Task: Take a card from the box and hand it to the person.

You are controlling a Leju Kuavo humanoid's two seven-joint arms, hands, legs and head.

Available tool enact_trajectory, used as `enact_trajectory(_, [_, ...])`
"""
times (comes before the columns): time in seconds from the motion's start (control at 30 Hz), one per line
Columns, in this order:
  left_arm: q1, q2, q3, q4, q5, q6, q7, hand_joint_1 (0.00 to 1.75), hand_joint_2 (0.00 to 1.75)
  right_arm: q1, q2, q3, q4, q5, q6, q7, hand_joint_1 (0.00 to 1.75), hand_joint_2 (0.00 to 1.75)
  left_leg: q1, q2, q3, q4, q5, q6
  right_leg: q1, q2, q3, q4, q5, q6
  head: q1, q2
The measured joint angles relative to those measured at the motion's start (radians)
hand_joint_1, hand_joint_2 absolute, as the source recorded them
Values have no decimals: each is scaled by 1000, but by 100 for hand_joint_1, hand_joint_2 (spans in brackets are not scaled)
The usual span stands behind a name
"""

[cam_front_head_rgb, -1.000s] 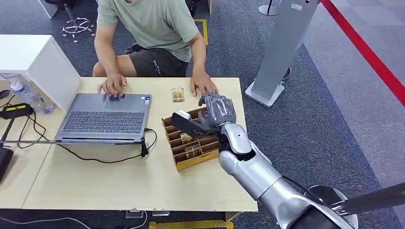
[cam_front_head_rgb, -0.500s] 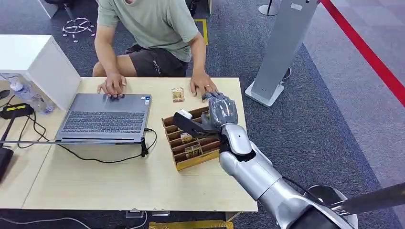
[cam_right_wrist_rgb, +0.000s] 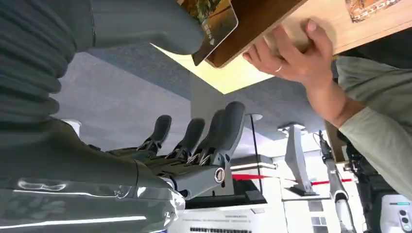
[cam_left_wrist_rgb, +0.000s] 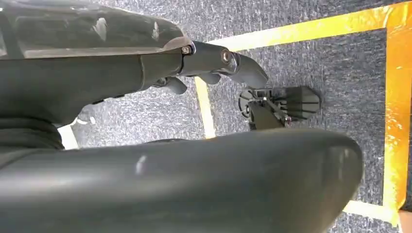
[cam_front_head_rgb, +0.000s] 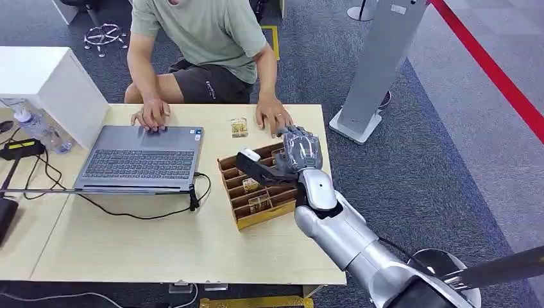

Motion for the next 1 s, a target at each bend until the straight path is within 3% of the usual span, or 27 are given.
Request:
enact_trajectory(0.77, [-4,-1,-15,0,1,0,9,0,0,-3,32,-1,64,11,-10,24,86,175,0,0,0,0,0,0,0,0,0,0,0,0,0,0])
enact_trajectory(1.0, [-4,-1,-17,0,1,0,9,0,0,-3,36,-1,80,7,-8,22,79,175,0,0,0,0,0,0,0,0,0,0,0,0,0,0])
